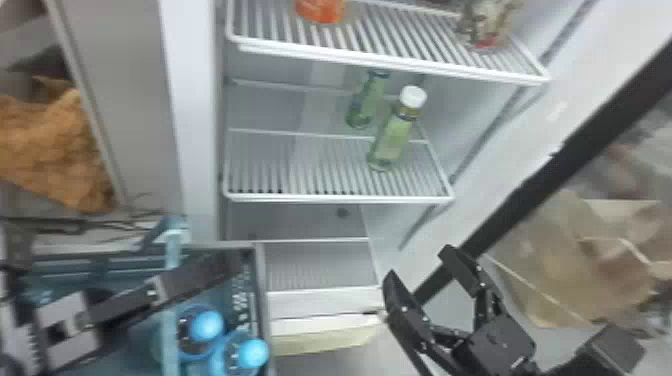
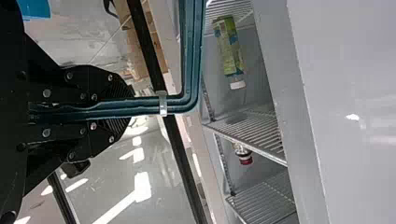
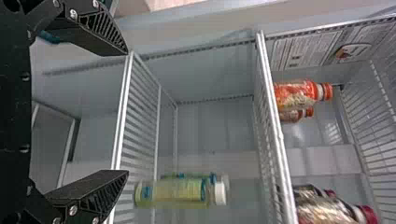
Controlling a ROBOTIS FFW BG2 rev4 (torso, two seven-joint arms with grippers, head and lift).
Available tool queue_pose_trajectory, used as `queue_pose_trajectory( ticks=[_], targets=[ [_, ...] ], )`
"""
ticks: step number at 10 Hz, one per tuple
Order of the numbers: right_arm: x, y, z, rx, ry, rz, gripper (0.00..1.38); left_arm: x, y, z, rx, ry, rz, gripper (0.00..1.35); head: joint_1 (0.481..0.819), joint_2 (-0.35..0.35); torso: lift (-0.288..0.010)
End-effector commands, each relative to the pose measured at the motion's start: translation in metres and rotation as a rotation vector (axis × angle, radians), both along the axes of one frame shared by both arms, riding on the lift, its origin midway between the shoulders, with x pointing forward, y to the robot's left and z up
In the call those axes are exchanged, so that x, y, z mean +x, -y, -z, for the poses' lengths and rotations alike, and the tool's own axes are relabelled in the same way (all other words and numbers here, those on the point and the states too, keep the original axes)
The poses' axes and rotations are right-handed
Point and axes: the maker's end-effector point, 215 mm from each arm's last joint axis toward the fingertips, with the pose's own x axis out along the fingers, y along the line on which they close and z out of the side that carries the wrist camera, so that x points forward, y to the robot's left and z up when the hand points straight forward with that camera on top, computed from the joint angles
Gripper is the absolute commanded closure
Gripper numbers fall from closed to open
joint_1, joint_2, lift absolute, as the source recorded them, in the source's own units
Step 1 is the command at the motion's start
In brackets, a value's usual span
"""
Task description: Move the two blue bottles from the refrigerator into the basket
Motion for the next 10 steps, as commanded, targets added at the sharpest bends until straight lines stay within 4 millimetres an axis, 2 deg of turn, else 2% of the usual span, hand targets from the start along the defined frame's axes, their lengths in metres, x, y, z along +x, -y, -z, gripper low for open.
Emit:
queue_pose_trajectory(
  ticks=[1,3,4,10],
  targets=[
    [-0.014,0.023,-0.003,-0.071,-0.012,0.052,0.16,0.000,-0.001,0.002,0.001,-0.005,-0.003,1.20,0.695,-0.343,-0.220],
    [-0.024,0.064,-0.009,-0.164,-0.019,0.160,0.17,0.000,-0.002,0.002,0.003,-0.003,-0.004,1.20,0.695,-0.350,-0.220],
    [-0.027,0.074,-0.012,-0.180,-0.019,0.185,0.17,0.000,-0.003,0.002,0.000,-0.006,-0.009,1.20,0.695,-0.350,-0.220],
    [-0.029,0.075,0.000,-0.158,-0.049,0.183,0.18,0.000,-0.001,0.005,0.004,-0.011,-0.002,1.20,0.695,-0.350,-0.220]
  ],
)
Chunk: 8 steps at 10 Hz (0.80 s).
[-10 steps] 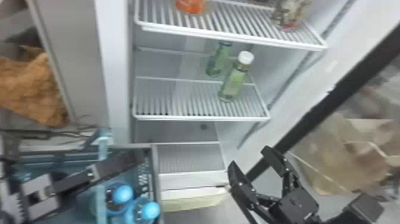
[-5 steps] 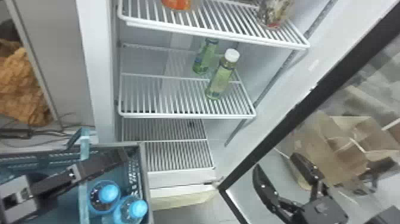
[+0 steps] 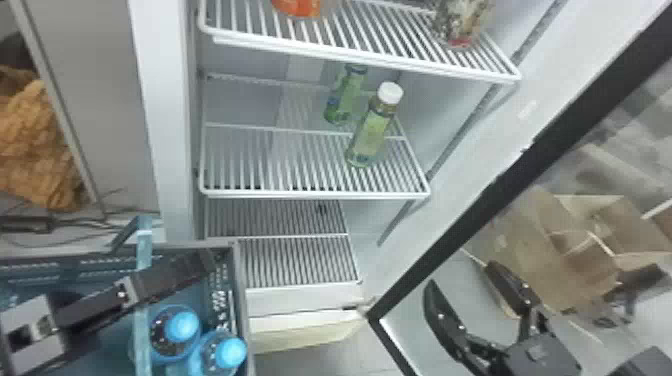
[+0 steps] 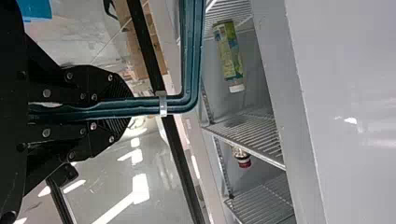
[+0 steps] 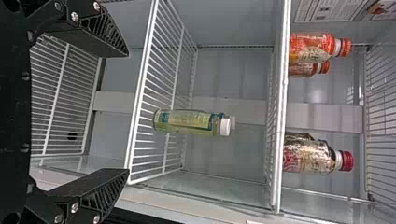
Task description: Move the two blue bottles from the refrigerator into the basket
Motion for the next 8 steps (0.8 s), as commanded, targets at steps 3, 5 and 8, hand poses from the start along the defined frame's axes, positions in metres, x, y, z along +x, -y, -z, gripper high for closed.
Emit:
queue_pose_trajectory(
  ticks=[3,5,8],
  targets=[
    [-0.002,0.002,0.008,0.011,-0.017,0.002,0.18,0.000,0.000,0.002,0.004,-0.004,0.001,1.20,0.695,-0.350,-0.220],
    [-0.002,0.002,0.010,0.012,-0.021,-0.002,0.18,-0.002,0.002,0.004,0.007,-0.011,0.009,1.20,0.695,-0.350,-0.220],
    [-0.002,0.004,0.014,0.025,-0.029,0.002,0.20,-0.002,0.002,0.005,0.007,-0.013,0.011,1.20,0.695,-0.350,-0.220]
  ],
)
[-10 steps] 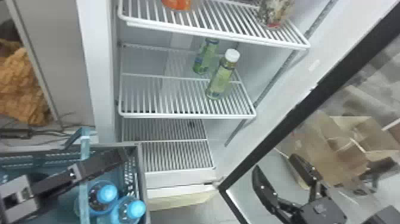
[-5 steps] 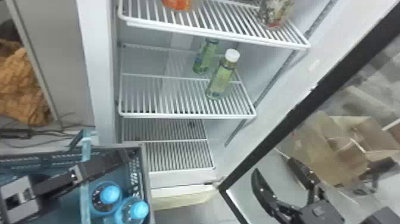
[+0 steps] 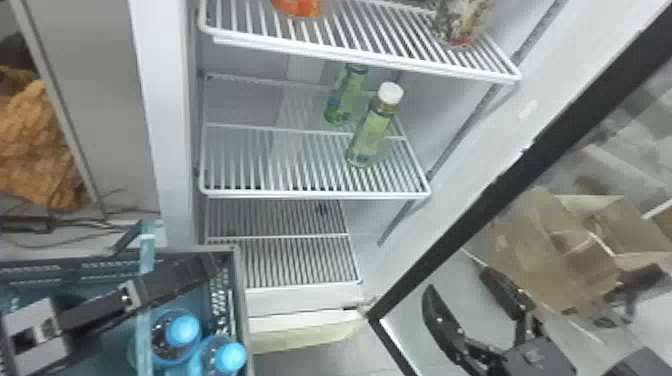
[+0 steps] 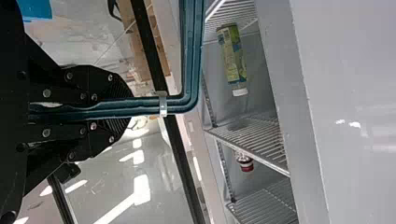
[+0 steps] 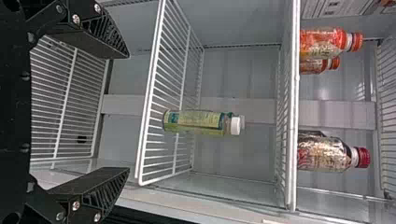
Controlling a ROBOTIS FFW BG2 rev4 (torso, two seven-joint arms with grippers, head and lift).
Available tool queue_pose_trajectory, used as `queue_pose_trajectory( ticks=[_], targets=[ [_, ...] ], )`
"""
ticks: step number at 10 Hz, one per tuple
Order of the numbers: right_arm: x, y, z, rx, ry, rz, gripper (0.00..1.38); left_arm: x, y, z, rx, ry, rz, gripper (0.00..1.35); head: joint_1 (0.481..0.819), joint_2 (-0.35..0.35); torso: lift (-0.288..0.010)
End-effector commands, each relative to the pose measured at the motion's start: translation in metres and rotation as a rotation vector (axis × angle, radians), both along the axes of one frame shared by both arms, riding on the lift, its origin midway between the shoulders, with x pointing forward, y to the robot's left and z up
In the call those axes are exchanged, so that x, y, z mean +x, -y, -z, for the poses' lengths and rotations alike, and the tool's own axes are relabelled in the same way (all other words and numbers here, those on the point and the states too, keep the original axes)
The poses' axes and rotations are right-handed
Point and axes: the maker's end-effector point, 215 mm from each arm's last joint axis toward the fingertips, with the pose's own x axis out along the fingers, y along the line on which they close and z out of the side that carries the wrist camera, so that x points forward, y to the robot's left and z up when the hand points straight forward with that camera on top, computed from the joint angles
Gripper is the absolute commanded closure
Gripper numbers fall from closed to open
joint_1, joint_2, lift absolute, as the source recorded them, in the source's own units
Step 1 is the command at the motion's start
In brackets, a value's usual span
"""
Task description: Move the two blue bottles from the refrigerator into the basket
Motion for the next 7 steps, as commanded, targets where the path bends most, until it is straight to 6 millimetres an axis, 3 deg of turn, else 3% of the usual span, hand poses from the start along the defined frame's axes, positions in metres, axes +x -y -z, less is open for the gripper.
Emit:
queue_pose_trajectory(
  ticks=[1,7],
  targets=[
    [0.0002,0.0011,0.0011,-0.001,-0.003,0.000,0.20,-0.0001,0.0004,0.0005,0.001,-0.001,0.001,1.20,0.695,-0.350,-0.220],
    [0.0021,0.0002,0.0016,-0.003,0.000,-0.006,0.20,0.0011,0.0006,-0.0024,-0.006,0.005,-0.001,1.20,0.695,-0.350,-0.220]
  ],
)
